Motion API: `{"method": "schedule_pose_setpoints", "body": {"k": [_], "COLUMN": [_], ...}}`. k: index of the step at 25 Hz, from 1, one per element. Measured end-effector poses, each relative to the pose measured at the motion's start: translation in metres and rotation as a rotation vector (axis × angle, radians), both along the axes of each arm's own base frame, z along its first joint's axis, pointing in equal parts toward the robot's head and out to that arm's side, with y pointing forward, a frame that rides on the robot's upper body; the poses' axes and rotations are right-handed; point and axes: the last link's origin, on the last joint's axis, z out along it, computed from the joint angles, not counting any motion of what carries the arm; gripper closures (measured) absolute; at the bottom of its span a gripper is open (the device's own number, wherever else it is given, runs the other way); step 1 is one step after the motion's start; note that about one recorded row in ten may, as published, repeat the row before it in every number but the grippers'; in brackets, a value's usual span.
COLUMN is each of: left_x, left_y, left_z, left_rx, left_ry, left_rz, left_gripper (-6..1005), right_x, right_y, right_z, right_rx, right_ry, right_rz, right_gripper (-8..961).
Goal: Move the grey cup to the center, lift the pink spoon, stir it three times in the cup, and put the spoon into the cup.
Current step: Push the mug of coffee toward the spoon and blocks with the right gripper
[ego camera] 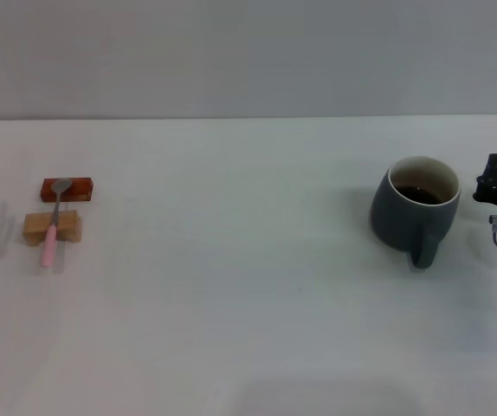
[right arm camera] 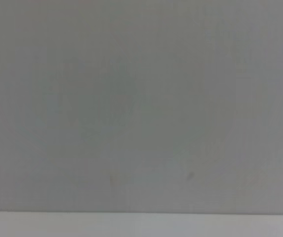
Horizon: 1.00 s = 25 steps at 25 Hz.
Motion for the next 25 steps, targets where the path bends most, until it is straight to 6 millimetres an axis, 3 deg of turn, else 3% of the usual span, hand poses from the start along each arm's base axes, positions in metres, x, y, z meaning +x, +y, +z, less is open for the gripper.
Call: {"method": "schedule_pose_setpoints", "body": {"k": [25], "left_x": [0.002], "left_y": [0.002], "left_z": [0.0], "left_rx": [0.0], "left_ry": [0.0], "left_rz": [-0.006], "left_gripper": [224], "right_x": [-0.031], "right_y": [0.005], "right_z": [-0.03], "right_rx": [-0.133], "right_ry": [-0.001], "right_rz": [0.076], "right_gripper": [955]}}
